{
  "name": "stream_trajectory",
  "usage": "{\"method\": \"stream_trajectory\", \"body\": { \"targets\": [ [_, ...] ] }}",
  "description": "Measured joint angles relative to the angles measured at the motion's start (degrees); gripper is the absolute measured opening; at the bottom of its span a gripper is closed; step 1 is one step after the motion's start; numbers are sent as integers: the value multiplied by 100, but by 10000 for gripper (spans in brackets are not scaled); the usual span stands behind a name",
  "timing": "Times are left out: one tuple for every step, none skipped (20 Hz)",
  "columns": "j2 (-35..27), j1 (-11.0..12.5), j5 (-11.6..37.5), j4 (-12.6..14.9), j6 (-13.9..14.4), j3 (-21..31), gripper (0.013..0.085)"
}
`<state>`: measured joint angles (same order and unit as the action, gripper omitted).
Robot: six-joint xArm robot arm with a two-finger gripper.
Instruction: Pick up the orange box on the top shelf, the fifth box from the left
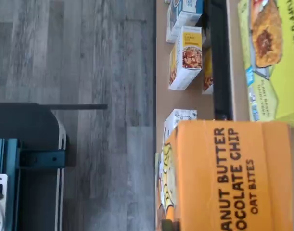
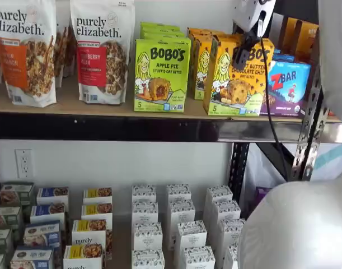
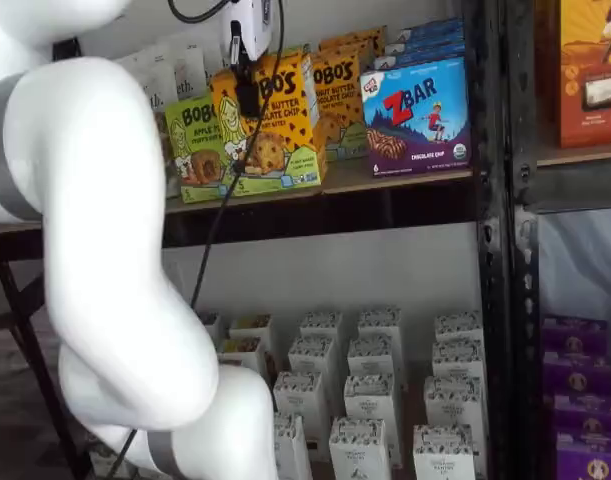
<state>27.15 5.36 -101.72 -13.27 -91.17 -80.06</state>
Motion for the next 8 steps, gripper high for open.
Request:
{"method": "stream_trajectory", "body": {
  "targets": [
    [83, -13, -12, 15, 11, 74, 370],
    [157, -19, -27, 20, 19, 143, 370],
    [213, -19, -27, 15, 20, 195, 370],
    [276, -2, -41, -19, 18, 252, 370],
    [328, 23, -72, -60, 9, 297, 370],
    [384, 46, -106, -95, 0, 344, 370],
    [430, 62, -128, -119, -5, 384, 370],
    [496, 68, -146, -124, -9, 444, 370]
  ]
}}
